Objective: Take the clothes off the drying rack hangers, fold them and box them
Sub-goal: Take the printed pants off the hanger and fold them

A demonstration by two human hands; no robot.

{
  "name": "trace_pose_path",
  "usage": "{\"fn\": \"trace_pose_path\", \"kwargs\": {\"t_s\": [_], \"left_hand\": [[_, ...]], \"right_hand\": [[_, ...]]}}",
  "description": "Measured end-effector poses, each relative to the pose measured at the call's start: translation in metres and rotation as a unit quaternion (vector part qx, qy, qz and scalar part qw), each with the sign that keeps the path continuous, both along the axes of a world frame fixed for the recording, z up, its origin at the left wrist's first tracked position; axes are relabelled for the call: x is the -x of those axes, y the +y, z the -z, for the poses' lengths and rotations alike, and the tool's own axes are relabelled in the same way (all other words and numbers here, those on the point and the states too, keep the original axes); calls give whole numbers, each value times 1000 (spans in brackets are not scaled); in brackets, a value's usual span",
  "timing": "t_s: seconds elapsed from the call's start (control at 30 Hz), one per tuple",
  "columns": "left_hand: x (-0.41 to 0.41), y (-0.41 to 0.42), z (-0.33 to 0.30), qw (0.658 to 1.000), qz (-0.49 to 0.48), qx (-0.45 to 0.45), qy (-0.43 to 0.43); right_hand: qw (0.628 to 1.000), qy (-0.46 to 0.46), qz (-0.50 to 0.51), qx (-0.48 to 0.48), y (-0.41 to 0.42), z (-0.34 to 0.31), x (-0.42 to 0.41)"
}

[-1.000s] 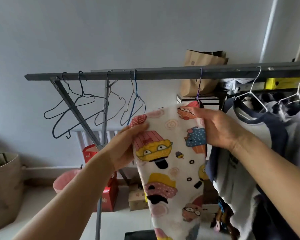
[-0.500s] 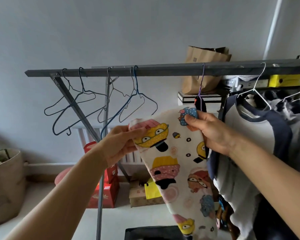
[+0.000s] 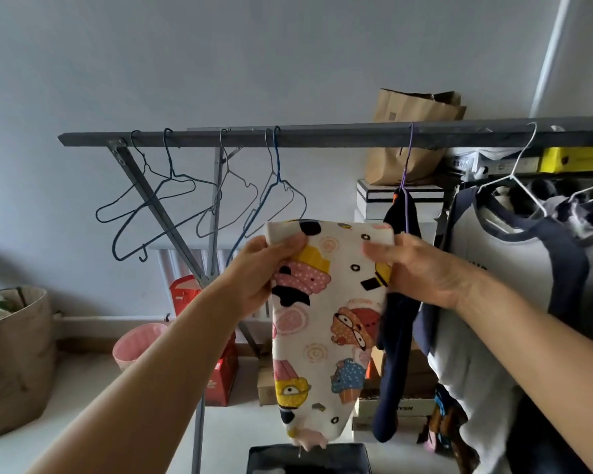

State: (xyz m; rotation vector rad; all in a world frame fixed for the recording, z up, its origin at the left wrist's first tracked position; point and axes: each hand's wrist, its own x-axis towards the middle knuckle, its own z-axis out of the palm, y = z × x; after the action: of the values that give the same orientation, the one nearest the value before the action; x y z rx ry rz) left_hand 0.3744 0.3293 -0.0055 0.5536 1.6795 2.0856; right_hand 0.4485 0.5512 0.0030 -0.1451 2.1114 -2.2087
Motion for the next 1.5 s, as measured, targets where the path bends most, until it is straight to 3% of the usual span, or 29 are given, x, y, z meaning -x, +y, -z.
{"fn": "trace_pose_path", "kwargs": {"t_s": [0.2,0.3,0.43,0.5,0.6,0.7,0.77,0.87,0.97,1.07,1.23,1.3,1.37,1.43,1.5], "left_hand": [[1,1,-5,997,39,59,29],[2,0,-6,991,-61,105,57],[1,5,-2,988,-128,61,58],[-1,7,2,987,-132,56,77],[-5,8,2,986,-133,34,95],[-5,4,1,980,-140,42,133],[-7,2,1,958,-169,110,203],[-5,-2,1,879,-247,246,325],[-4,-4,2,826,-283,305,380],[-1,-1,3,803,-312,324,391],[-17,14,8,829,-309,278,374],[-30,20,13,869,-227,262,353],[-45,28,20,924,-82,247,280],[-57,39,32,956,48,210,199],[-63,52,45,974,35,162,154]], "right_hand": [[987,21,158,-4,-2,6,5],[967,18,253,-40,-8,7,8],[933,40,349,-77,-12,7,15],[932,49,354,-67,-12,6,16],[961,46,268,-39,-9,4,14],[964,63,227,-127,-9,4,10],[936,96,242,-238,-9,5,9],[871,158,272,-379,-11,6,8],[801,208,294,-478,-11,0,9],[813,184,258,-489,-19,-10,7],[825,169,281,-460,-32,-15,11],[826,157,306,-447,-37,-17,12],[827,149,323,-435,-44,-20,13],[840,137,323,-415,-50,-23,14],[862,127,311,-380,-56,-25,15]]}}
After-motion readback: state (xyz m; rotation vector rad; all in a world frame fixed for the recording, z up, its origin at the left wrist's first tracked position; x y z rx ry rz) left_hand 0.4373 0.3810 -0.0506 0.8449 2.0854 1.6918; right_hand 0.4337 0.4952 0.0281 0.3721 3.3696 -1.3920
